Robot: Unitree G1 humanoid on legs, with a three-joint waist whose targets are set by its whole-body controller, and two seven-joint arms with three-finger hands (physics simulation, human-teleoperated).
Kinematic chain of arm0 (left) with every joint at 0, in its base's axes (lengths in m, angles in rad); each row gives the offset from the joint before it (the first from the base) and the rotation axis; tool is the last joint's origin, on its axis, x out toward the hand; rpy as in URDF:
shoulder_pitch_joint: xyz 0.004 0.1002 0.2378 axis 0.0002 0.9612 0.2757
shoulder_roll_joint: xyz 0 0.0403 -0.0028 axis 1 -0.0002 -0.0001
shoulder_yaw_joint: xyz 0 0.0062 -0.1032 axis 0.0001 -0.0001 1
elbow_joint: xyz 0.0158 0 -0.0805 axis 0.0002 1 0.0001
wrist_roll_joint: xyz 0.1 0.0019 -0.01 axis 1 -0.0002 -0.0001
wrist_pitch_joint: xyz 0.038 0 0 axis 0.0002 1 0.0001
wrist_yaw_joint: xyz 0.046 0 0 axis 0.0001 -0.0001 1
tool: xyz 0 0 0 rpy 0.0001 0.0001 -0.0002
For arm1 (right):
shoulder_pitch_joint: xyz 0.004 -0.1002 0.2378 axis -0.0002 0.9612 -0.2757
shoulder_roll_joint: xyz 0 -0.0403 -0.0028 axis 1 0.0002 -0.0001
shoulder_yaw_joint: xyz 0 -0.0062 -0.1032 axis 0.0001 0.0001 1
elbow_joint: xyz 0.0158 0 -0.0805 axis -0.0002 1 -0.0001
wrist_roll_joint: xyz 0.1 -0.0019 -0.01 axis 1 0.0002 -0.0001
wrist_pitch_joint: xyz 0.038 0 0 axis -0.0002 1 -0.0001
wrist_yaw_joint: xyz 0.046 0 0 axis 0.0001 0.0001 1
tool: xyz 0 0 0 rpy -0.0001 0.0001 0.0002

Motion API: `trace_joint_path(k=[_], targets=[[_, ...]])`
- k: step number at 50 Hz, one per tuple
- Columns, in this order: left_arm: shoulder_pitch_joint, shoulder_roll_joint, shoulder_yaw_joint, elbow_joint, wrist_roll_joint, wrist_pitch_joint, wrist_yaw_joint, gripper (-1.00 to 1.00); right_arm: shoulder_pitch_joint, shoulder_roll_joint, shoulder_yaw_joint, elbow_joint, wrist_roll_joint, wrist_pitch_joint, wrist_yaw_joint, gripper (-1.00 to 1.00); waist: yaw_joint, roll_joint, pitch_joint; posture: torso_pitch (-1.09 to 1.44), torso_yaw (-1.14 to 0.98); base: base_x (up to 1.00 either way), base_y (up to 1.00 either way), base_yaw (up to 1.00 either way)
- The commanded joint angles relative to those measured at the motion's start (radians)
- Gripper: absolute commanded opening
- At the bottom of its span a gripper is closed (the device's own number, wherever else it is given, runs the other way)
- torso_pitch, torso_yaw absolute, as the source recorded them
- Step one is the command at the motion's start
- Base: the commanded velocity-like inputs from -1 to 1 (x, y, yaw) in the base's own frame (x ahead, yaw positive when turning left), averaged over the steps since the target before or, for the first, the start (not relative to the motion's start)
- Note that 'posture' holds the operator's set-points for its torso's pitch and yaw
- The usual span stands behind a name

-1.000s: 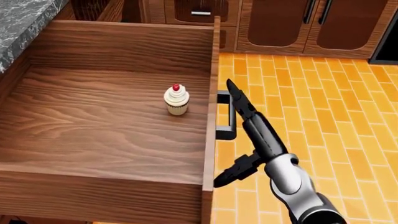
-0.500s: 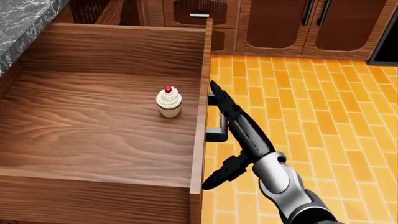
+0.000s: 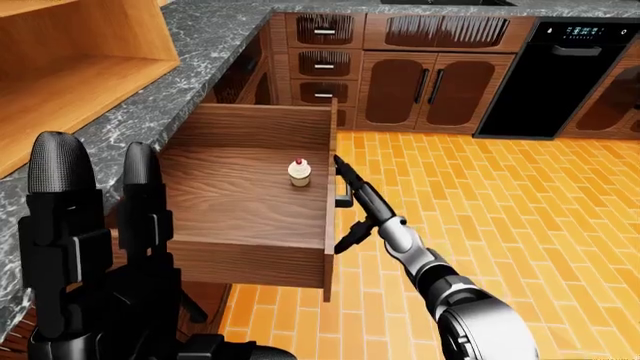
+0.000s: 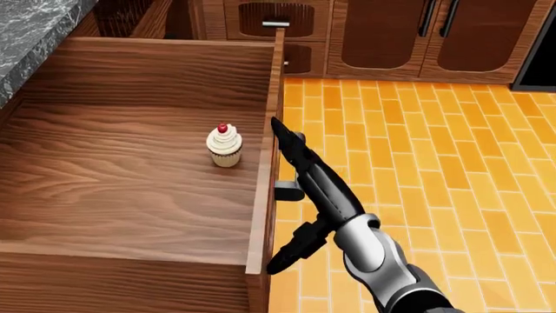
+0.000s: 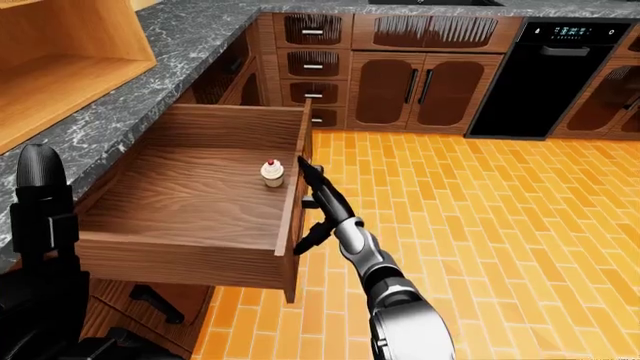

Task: Close the right drawer.

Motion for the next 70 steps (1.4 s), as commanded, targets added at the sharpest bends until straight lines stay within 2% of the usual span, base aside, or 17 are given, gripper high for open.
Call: trace_joint_path(k=[1, 13, 24, 37, 46, 70], targets=[[-0.004, 0.001, -0.001, -0.033, -0.002, -0.021, 0.001, 1.00, -0.032, 0.019, 0.022, -0.028, -0.029, -0.050, 0.037, 1.00, 0.007, 0.001, -0.016, 0.00, 0.00, 0.00, 0.00, 0.00], [-0.009, -0.001, 0.007, -0.037, -0.011, -0.011, -0.002, 1.00, -0.053, 0.040, 0.027, -0.031, -0.037, -0.050, 0.064, 1.00, 0.002, 0.003, -0.014, 0.00, 0.00, 0.00, 0.00, 0.00], [-0.005, -0.003, 0.011, -0.029, -0.015, -0.024, -0.009, 1.00, -0.063, 0.059, 0.021, -0.037, 0.002, -0.071, 0.155, 1.00, -0.003, 0.006, -0.013, 0.00, 0.00, 0.00, 0.00, 0.00], [-0.006, -0.003, 0.008, -0.044, -0.013, -0.008, -0.004, 1.00, -0.071, 0.075, 0.030, -0.038, 0.005, -0.076, 0.181, 1.00, -0.003, 0.007, -0.015, 0.00, 0.00, 0.00, 0.00, 0.00], [-0.006, -0.004, 0.015, -0.036, -0.019, -0.015, -0.008, 1.00, -0.076, 0.090, 0.032, -0.041, 0.019, -0.093, 0.235, 1.00, -0.006, 0.008, -0.015, 0.00, 0.00, 0.00, 0.00, 0.00], [-0.011, -0.007, 0.020, -0.039, -0.023, -0.006, -0.012, 1.00, -0.088, 0.123, 0.048, -0.040, -0.004, -0.093, 0.252, 1.00, -0.009, 0.011, -0.013, 0.00, 0.00, 0.00, 0.00, 0.00]])
